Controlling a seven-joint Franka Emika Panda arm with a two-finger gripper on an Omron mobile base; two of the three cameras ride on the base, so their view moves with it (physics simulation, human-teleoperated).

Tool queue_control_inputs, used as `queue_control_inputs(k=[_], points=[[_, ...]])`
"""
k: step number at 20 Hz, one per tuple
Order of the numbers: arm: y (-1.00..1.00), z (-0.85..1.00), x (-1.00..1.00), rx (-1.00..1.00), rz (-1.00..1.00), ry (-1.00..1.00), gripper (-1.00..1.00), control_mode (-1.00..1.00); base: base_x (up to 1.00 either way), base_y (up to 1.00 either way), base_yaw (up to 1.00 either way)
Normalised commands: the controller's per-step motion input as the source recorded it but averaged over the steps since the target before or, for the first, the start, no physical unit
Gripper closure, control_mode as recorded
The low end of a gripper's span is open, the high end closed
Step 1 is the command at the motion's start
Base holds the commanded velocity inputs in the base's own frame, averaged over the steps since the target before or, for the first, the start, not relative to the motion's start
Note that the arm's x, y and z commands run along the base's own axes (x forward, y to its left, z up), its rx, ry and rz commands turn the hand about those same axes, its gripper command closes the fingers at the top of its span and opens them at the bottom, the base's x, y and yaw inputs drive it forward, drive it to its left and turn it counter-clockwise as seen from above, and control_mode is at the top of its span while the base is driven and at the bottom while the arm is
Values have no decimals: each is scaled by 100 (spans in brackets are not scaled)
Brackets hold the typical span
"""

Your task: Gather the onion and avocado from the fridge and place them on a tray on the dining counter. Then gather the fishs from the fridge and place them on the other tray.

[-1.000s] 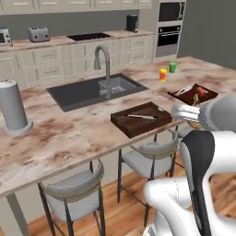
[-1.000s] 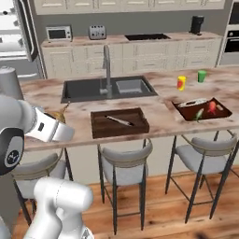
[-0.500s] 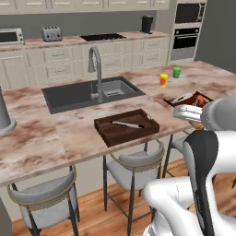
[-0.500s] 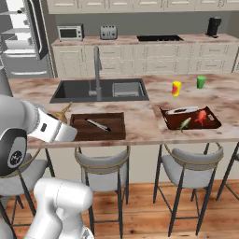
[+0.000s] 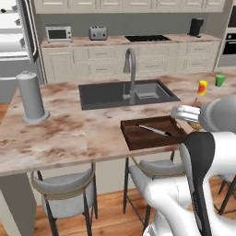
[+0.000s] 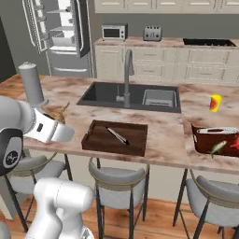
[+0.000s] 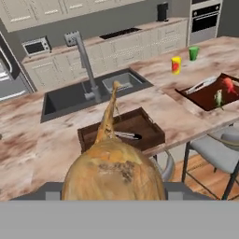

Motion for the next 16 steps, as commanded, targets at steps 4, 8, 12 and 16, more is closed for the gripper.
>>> queue_control_inputs(k=[4, 8, 12, 16], points=[[0, 0, 0, 0, 0, 0, 100, 100, 51, -61, 26], [0, 0, 0, 0, 0, 0, 100, 100, 63, -52, 19], [-20, -3, 50, 7, 8, 12, 100, -100, 48, -20, 8], [-44, -21, 100, 15, 19, 29, 100, -100, 0, 0, 0]])
